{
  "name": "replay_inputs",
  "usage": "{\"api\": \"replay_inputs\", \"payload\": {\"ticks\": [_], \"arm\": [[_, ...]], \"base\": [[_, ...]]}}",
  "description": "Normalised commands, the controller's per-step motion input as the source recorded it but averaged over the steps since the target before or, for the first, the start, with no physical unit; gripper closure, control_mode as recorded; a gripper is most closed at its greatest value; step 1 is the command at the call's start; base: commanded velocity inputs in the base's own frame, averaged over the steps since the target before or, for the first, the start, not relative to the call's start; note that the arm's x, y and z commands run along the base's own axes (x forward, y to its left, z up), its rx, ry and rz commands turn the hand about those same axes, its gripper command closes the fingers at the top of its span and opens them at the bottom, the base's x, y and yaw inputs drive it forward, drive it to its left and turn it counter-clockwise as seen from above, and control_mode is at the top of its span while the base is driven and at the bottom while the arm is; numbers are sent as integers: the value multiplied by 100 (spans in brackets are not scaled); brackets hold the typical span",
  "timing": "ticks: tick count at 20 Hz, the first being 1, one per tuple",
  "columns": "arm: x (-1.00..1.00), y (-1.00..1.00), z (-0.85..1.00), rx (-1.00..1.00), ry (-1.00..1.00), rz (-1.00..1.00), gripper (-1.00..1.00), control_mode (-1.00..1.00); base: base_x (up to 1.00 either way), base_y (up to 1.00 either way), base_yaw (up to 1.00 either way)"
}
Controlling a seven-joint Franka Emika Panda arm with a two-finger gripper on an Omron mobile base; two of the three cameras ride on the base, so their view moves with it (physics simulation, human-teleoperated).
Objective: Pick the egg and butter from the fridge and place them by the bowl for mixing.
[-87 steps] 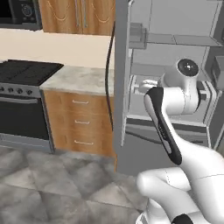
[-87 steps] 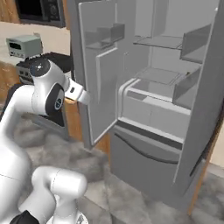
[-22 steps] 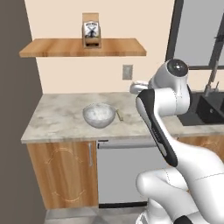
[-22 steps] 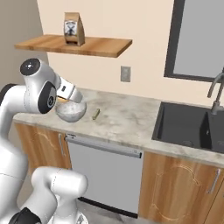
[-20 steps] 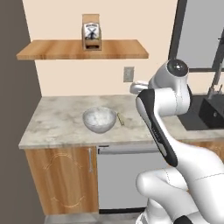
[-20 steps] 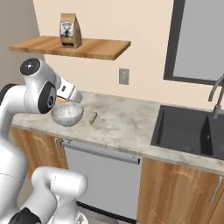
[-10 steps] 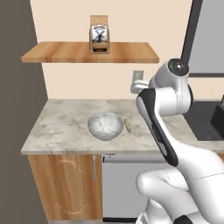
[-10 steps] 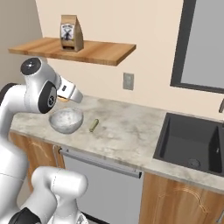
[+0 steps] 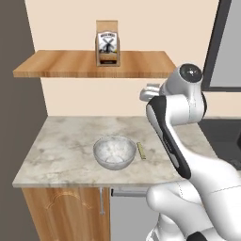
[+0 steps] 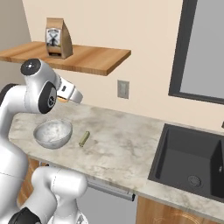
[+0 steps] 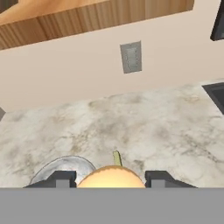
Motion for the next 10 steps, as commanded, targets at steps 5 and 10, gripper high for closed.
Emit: {"api": "replay_inputs", "payload": {"ticks": [5, 10], "arm": [[0, 0, 0, 0, 0, 0, 100, 100], [0, 0, 0, 0, 0, 0, 100, 100]], "base": [[7, 1, 0], [-1, 0, 0]]}}
